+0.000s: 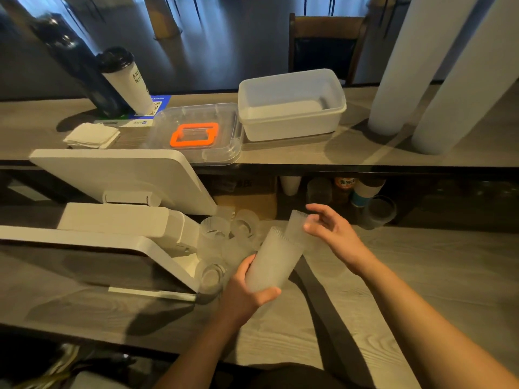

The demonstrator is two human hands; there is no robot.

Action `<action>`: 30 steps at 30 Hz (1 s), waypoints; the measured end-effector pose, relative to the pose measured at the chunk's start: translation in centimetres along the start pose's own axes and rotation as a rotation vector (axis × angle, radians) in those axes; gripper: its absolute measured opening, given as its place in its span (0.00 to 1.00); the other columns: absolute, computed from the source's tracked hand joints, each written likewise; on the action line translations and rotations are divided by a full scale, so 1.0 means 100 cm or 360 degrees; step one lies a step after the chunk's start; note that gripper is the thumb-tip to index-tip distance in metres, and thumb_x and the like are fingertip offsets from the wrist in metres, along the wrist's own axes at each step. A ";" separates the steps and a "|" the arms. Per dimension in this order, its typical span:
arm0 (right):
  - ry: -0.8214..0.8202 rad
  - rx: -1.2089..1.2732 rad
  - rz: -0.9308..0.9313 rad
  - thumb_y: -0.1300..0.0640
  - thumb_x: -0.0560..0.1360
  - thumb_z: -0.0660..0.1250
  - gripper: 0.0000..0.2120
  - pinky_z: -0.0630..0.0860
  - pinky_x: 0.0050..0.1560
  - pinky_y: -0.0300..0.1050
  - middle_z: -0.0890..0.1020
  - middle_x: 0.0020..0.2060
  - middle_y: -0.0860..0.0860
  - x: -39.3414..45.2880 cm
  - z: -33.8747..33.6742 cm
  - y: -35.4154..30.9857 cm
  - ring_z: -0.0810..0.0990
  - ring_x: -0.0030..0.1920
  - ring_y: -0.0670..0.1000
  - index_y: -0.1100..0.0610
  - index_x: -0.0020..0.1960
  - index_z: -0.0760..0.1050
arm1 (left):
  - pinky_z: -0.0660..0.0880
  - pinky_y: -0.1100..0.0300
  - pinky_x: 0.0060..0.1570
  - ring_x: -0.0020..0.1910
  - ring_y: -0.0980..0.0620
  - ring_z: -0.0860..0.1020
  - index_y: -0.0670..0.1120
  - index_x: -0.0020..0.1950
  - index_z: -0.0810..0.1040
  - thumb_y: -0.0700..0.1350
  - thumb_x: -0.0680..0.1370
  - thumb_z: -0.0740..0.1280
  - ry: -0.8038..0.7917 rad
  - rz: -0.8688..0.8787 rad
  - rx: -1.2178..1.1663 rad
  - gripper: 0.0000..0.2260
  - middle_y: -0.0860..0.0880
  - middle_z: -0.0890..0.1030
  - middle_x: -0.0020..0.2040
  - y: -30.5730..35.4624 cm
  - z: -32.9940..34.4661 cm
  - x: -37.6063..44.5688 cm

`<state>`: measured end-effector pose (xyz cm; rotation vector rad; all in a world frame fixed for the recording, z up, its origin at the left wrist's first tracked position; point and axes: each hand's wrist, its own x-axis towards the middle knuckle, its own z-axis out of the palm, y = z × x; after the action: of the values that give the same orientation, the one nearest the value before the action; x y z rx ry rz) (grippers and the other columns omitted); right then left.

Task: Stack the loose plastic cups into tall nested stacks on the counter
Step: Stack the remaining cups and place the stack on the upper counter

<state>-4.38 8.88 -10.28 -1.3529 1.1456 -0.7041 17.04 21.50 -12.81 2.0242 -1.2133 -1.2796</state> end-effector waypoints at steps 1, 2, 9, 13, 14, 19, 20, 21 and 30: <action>-0.0028 -0.0045 -0.0013 0.48 0.73 0.74 0.28 0.70 0.63 0.40 0.79 0.58 0.45 -0.002 0.001 -0.004 0.75 0.61 0.40 0.48 0.71 0.70 | 0.77 0.48 0.62 0.62 0.52 0.73 0.56 0.76 0.64 0.65 0.58 0.76 -0.0015 -0.0009 0.0017 0.48 0.54 0.71 0.66 -0.001 -0.001 -0.001; -0.0061 -0.0094 -0.0027 0.51 0.74 0.74 0.27 0.70 0.62 0.38 0.79 0.56 0.43 -0.003 0.003 -0.006 0.75 0.59 0.36 0.48 0.71 0.70 | 0.76 0.49 0.62 0.63 0.52 0.73 0.57 0.76 0.63 0.63 0.60 0.78 -0.0035 -0.0008 0.0036 0.47 0.54 0.71 0.66 -0.003 -0.002 -0.003; -0.0174 -0.0194 -0.0049 0.48 0.77 0.71 0.25 0.67 0.54 0.30 0.75 0.58 0.39 -0.015 0.029 -0.008 0.72 0.58 0.33 0.44 0.71 0.68 | 0.76 0.57 0.57 0.61 0.53 0.74 0.54 0.75 0.66 0.52 0.65 0.81 0.0014 0.0046 -0.0038 0.42 0.52 0.73 0.66 -0.016 -0.002 -0.015; -0.0378 -0.0169 0.0003 0.38 0.74 0.66 0.32 0.67 0.63 0.37 0.71 0.66 0.42 -0.027 0.053 -0.001 0.70 0.67 0.41 0.45 0.75 0.65 | 0.75 0.62 0.52 0.59 0.54 0.75 0.52 0.75 0.66 0.49 0.66 0.81 0.0080 0.0030 -0.0174 0.41 0.52 0.74 0.65 -0.019 -0.002 -0.024; -0.0415 -0.0156 0.0023 0.37 0.74 0.64 0.33 0.66 0.67 0.40 0.70 0.68 0.42 -0.029 0.058 0.000 0.68 0.69 0.42 0.45 0.76 0.63 | 0.75 0.63 0.51 0.58 0.55 0.75 0.52 0.75 0.66 0.48 0.66 0.81 0.0096 0.0037 -0.0183 0.41 0.52 0.74 0.64 -0.020 -0.003 -0.026; -0.0477 -0.0014 0.0123 0.37 0.76 0.58 0.33 0.63 0.68 0.35 0.72 0.69 0.43 -0.035 0.074 0.008 0.70 0.65 0.34 0.42 0.78 0.53 | 0.78 0.59 0.50 0.57 0.56 0.77 0.56 0.72 0.65 0.60 0.55 0.76 0.0072 -0.0005 -0.0219 0.47 0.54 0.75 0.63 -0.032 -0.007 -0.040; -0.0443 0.0002 0.0137 0.36 0.76 0.57 0.34 0.64 0.67 0.34 0.74 0.68 0.43 -0.036 0.077 0.010 0.71 0.64 0.33 0.43 0.79 0.53 | 0.76 0.61 0.47 0.56 0.57 0.76 0.56 0.72 0.64 0.59 0.56 0.76 0.0071 -0.0027 -0.0269 0.46 0.56 0.75 0.61 -0.034 -0.007 -0.044; -0.0387 0.0020 0.0158 0.34 0.75 0.57 0.36 0.65 0.68 0.37 0.74 0.68 0.44 -0.036 0.079 0.012 0.71 0.66 0.35 0.44 0.79 0.53 | 0.75 0.63 0.45 0.56 0.58 0.76 0.58 0.70 0.63 0.58 0.57 0.77 0.0080 -0.0051 -0.0342 0.44 0.57 0.74 0.60 -0.036 -0.006 -0.047; -0.0117 -0.0080 0.0417 0.33 0.76 0.61 0.36 0.68 0.69 0.49 0.71 0.72 0.53 -0.033 0.081 0.047 0.71 0.70 0.54 0.47 0.78 0.59 | 0.77 0.40 0.62 0.63 0.49 0.77 0.59 0.72 0.64 0.58 0.55 0.81 0.0164 -0.0175 -0.0668 0.48 0.51 0.76 0.66 -0.070 -0.018 -0.064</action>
<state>0.87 15.63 -15.33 -1.2314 1.2598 -0.4355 20.56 30.44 -14.10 1.8378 -0.7208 -1.3317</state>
